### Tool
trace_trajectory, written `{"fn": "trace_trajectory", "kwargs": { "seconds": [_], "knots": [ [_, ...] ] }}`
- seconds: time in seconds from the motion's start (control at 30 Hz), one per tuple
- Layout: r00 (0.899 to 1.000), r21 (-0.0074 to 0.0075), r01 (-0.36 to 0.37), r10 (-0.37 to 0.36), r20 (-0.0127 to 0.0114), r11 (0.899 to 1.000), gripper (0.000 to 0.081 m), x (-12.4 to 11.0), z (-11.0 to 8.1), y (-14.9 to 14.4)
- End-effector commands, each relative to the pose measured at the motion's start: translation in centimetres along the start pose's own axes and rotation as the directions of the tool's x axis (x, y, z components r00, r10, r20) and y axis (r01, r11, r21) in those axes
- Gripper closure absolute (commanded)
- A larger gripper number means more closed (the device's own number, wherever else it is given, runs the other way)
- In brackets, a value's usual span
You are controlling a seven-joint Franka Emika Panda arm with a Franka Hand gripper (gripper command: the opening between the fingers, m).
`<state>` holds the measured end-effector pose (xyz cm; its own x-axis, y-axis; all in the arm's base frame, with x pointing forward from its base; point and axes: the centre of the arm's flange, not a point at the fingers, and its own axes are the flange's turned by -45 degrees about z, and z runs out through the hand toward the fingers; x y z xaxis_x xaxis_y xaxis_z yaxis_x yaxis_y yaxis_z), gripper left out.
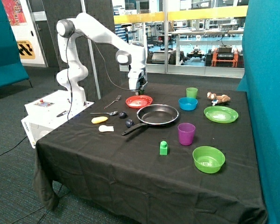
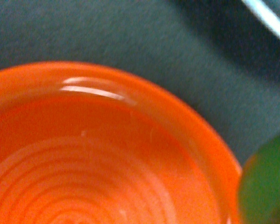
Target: Cook the capsicum and place it on a plate
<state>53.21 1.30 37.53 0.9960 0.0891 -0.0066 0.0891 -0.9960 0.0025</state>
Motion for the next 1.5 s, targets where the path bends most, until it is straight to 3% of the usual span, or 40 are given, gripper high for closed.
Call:
{"fn": "trace_trajectory", "kwargs": {
  "seconds": [0.0, 0.2, 0.4, 0.53, 0.83, 1.0, 1.13, 1.47],
  "knots": [
    [1.0, 0.0025, 0.005, -0.005, -0.0066, 1.0, 0.0808, -1.9, 0.4, -2.2],
    [1.0, 0.0026, -0.008, 0.008, -0.0065, 1.0, 0.0808, -2.3, 0.9, -3.8],
    [0.995, 0.0032, -0.103, 0.103, -0.0063, 0.995, 0.0808, -3.0, 1.5, -4.5],
    [0.994, 0.0032, -0.113, 0.113, -0.0062, 0.994, 0.0808, -3.5, 2.1, -5.3],
    [0.991, 0.0034, -0.132, 0.132, -0.0062, 0.991, 0.0808, -4.6, 4.9, -7.3],
    [0.987, 0.0035, -0.16, 0.16, -0.0061, 0.987, 0.0808, -4.7, 6.0, -7.5],
    [0.976, 0.0039, -0.216, 0.216, -0.0059, 0.976, 0.0808, -4.5, 7.1, -6.9],
    [0.977, 0.0039, -0.211, 0.211, -0.0059, 0.977, 0.0808, -4.2, 8.1, -7.3]
  ]
}}
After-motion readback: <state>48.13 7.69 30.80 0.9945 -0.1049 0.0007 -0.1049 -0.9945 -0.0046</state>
